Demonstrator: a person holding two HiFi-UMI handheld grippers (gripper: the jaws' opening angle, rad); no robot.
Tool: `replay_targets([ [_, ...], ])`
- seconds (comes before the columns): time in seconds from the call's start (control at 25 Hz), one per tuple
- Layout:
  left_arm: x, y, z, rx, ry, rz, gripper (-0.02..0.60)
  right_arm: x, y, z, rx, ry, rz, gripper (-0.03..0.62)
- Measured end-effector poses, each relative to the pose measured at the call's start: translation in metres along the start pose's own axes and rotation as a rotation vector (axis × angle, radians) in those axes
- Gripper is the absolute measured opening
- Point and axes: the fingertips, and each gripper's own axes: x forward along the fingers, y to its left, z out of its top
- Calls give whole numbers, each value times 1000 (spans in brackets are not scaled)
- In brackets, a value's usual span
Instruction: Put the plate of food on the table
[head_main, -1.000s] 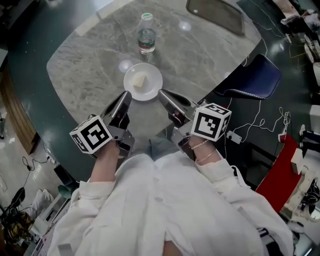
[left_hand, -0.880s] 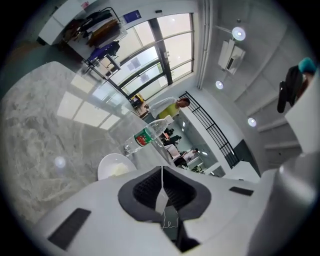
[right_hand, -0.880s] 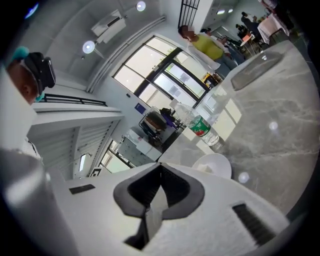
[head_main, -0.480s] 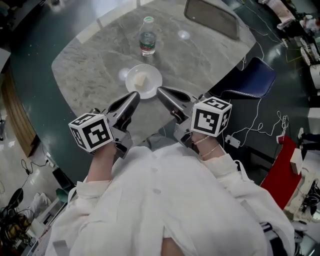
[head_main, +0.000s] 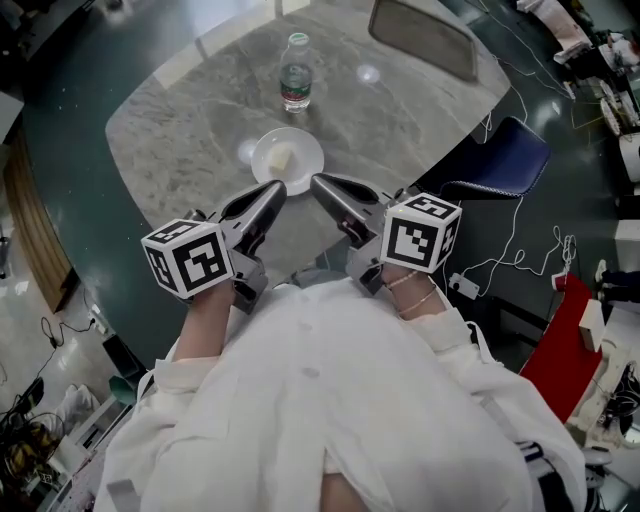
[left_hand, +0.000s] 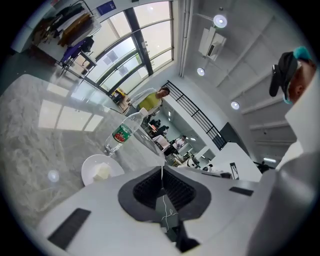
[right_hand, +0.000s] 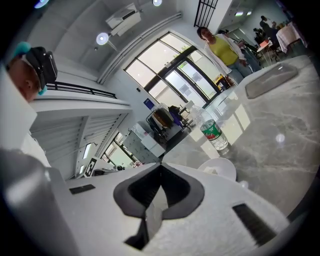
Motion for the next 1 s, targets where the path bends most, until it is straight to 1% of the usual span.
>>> replay_targets([
  [0.32,0,-1,-5,-28,4,-11,21,7,7,-4,-59,67,25,2],
  [0.52,0,-2,-6,-29,6,-10,21,8,10,-5,-107,116,33,2],
  [0.8,-4,-4,-9,-45,1,-21,21,4,15,-8,-109,138,47,2],
  [1.0,-2,-4,-10,-48,3,-21,21,2,18,-12,-144,188,63,2],
])
